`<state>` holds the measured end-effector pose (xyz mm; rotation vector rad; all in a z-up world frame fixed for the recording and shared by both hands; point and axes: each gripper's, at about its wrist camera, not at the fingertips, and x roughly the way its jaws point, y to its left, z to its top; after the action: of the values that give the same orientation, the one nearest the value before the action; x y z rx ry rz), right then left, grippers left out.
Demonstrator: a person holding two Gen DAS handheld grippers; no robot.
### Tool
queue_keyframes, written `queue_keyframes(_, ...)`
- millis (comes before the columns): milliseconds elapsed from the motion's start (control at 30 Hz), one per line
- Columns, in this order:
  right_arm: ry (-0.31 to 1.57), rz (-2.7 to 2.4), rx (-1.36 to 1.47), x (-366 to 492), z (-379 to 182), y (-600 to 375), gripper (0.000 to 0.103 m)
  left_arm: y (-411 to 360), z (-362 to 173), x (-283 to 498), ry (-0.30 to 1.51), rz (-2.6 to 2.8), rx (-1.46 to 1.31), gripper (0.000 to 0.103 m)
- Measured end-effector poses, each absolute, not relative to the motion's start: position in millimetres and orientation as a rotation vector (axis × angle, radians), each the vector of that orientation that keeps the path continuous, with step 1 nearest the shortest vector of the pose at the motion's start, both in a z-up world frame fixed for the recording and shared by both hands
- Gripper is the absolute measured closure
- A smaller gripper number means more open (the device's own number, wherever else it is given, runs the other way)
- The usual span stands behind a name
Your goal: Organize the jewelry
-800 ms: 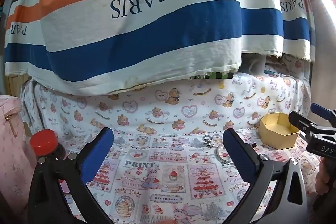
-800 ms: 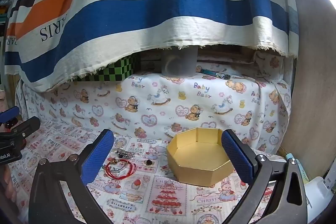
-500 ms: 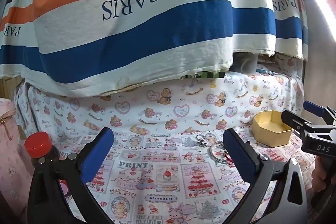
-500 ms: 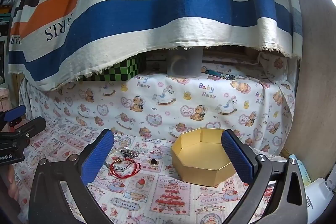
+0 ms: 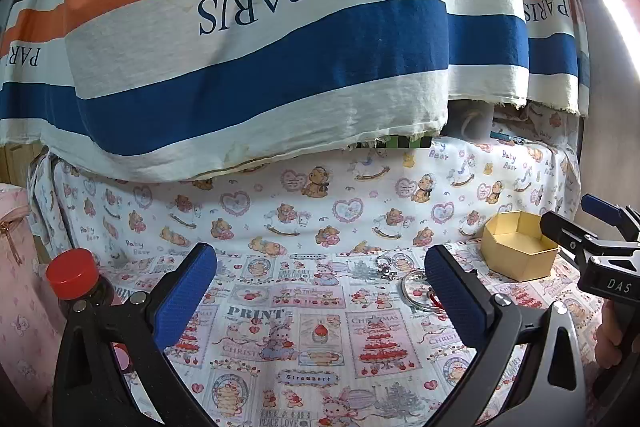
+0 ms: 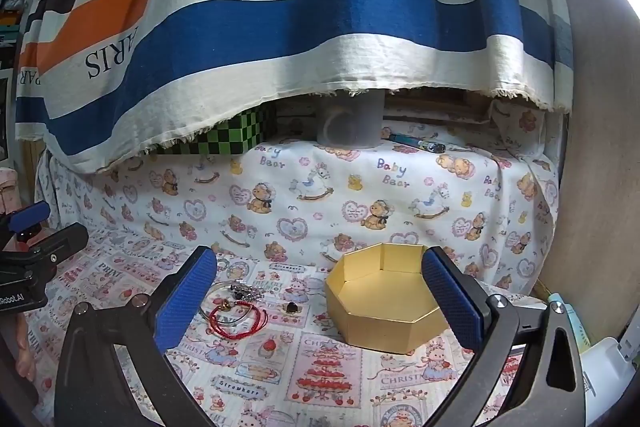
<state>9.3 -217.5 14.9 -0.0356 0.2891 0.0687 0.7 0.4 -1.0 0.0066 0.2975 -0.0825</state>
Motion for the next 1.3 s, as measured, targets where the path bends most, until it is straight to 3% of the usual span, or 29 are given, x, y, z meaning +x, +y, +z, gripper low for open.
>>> queue_keyframes(1300, 0.292, 0.064, -0.040, 7.5, 15.8, -218.6, 0.000, -1.6, -0.1, 0.4, 0.293, -0.051, 0.016, 0.000)
